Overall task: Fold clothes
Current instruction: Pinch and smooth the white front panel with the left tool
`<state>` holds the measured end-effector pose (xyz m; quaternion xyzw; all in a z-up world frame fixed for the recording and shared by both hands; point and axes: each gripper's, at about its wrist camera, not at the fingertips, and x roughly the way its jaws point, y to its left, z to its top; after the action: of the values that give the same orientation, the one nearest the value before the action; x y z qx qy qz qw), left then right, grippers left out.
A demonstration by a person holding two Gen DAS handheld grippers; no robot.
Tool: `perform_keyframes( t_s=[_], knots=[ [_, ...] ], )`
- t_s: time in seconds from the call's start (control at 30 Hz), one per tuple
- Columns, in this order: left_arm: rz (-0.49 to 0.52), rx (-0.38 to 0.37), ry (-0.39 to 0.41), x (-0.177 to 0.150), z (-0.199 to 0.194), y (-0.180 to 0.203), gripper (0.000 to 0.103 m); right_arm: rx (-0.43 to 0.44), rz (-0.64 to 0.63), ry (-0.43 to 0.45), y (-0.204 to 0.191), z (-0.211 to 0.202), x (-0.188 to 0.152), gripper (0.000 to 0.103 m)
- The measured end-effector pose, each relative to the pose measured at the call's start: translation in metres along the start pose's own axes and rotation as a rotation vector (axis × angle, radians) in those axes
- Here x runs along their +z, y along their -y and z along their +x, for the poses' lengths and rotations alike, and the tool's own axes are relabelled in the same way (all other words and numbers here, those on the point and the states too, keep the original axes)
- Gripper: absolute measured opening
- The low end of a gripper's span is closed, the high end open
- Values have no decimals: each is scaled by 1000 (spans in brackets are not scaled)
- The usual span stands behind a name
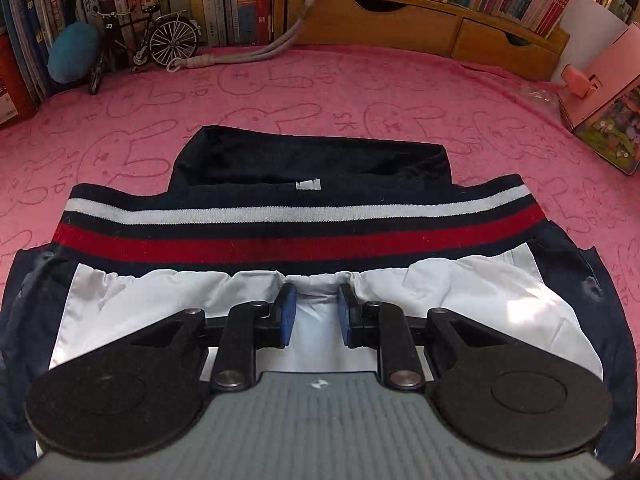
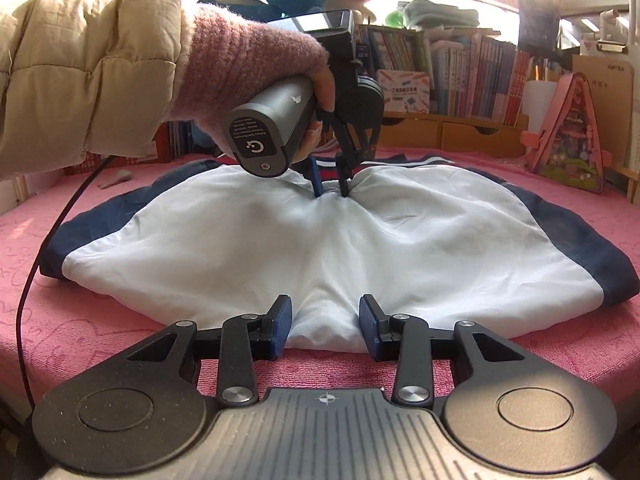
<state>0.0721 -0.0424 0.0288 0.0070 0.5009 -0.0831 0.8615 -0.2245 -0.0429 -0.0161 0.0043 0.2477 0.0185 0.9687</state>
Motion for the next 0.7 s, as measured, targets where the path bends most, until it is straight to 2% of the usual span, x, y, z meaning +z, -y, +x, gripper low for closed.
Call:
perform_keyframes(
  t_s=[0.13, 0.27, 0.3, 0.37, 0.5, 0.63, 0.7],
  knots=[
    [-27, -40, 0, -1, -3, -7, 23, 3, -6, 3, 0, 0, -1, 38],
    [22, -86, -28, -13, -24, -6, 44, 12, -8, 2, 2, -1, 0, 38],
    [50, -116, -46, -20, -32, -6, 45, 14, -8, 2, 3, 0, 1, 38],
    [97, -154, -81, -35, -50, -5, 45, 15, -8, 2, 3, -1, 1, 38],
    [160, -161, -140, -72, -80, -5, 47, 18, -8, 2, 4, 0, 1, 38],
    [170, -170, -232, -104, -86, -7, 47, 20, 7, -1, 5, 0, 2, 38],
    [169, -169, -252, -111, -82, -8, 47, 19, 8, -3, 5, 0, 2, 38]
  ],
)
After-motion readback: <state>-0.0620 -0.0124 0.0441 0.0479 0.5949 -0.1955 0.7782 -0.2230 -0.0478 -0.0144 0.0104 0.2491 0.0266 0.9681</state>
